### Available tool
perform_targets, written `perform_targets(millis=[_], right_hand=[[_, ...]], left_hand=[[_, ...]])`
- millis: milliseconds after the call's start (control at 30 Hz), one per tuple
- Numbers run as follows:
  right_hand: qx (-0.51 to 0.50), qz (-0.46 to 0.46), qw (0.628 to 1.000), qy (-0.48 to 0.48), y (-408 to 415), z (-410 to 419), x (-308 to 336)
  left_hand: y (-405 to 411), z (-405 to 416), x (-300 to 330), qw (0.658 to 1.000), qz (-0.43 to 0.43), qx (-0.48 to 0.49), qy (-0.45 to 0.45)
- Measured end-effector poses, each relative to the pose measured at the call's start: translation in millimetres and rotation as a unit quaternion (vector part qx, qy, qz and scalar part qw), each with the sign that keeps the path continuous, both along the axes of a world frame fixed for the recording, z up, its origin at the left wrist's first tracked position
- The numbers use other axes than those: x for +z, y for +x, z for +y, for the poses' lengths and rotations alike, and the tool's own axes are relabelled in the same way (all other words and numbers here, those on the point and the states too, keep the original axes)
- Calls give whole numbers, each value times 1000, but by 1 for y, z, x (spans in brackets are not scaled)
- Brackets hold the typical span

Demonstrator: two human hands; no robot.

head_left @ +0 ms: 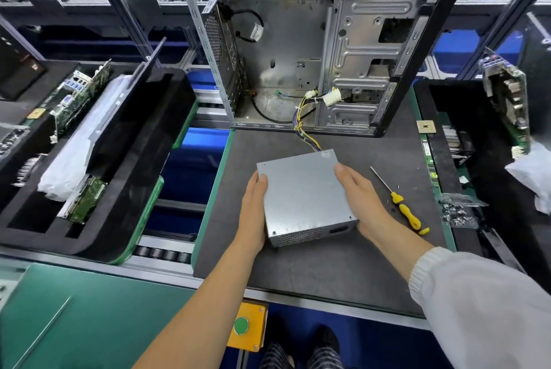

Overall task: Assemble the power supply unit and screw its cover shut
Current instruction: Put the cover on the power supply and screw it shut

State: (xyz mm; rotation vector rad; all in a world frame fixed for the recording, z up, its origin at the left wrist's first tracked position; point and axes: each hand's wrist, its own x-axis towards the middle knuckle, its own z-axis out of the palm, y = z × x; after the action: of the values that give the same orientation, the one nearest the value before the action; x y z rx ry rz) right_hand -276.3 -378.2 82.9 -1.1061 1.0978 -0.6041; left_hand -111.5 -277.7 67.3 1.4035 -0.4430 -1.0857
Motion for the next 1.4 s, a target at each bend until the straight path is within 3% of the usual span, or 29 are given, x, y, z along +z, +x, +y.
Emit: perform_targets(millis=[100,467,833,1000,1133,1233,1333,1400], right_hand=[[7,24,1000,-15,0,-1,3],[25,89,993,-68,6,0,5],[37,96,992,-78,5,-1,7],[91,121,986,-75,-4,-11,12],[16,104,988,-115,-40,-27,20],[58,198,960,-188,-85,-38,22],[172,355,887,-239,-107,-35,15],[201,390,858,-268,-105,-28,8]], left_hand=[[-3,9,-3,1000,11,-18,1],[0,9,-7,996,-76,-32,-21],[6,-4,5,994,-109,-23,-10],[23,-6,4,987,-146,-67,-1],[26,-16,4,979,-203,-31,-1],[31,-20,5,974,-217,-53,24],[36,-20,13,960,-263,-79,58],[33,-17,24,945,-319,-40,61]])
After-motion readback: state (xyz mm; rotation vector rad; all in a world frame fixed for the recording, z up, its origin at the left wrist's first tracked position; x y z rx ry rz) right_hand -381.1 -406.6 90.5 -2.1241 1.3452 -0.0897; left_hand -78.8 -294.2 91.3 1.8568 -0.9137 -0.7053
